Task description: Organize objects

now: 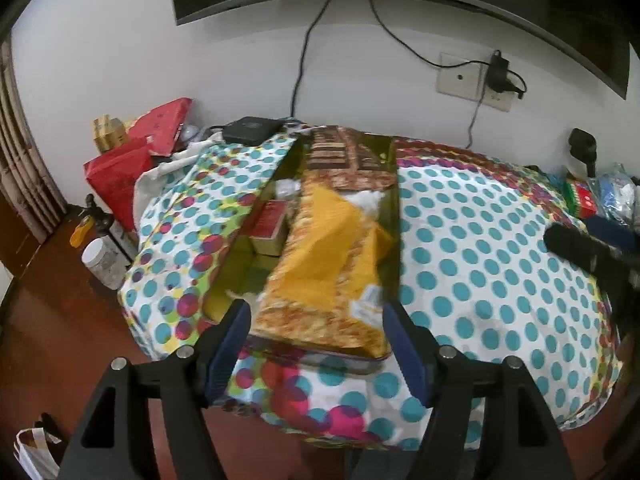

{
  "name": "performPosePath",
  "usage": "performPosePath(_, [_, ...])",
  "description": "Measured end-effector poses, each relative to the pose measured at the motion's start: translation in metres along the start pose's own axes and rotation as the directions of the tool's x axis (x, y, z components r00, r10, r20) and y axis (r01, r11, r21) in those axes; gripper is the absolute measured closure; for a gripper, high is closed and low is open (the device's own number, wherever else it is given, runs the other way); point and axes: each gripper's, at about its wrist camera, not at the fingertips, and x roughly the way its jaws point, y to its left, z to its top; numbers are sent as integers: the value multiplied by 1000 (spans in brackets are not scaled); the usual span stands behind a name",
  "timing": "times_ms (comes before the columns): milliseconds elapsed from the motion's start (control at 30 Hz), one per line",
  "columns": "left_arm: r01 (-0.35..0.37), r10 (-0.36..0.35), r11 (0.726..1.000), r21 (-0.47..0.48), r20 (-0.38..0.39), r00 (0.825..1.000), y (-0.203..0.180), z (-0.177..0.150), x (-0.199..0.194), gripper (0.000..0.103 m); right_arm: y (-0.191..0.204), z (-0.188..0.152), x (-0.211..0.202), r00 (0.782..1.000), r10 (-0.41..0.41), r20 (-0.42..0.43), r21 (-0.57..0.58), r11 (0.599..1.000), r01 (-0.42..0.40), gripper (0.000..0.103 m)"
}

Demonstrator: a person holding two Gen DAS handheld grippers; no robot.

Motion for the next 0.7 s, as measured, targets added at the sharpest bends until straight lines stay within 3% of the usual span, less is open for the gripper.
performPosePath(133, [48, -48, 999, 3, -51, 998, -17, 8, 7, 31, -6, -12, -7, 999, -36, -11, -15, 999, 36, 0])
performPosePath(333, [50, -50, 999, -10, -99, 994, -27, 20, 18, 30, -13, -21, -9, 999, -26, -27, -3, 1000, 26, 0])
performPosePath(567, [15, -18, 1000, -27, -128, 992, -25, 26, 26, 30, -20, -24, 7, 994, -60, -95, 36, 997, 63, 0])
performPosePath(700, [-4, 4, 1000, -4, -140, 990, -25, 24, 27, 30, -6, -20, 12, 984, -122, -126, -24, 993, 120, 0])
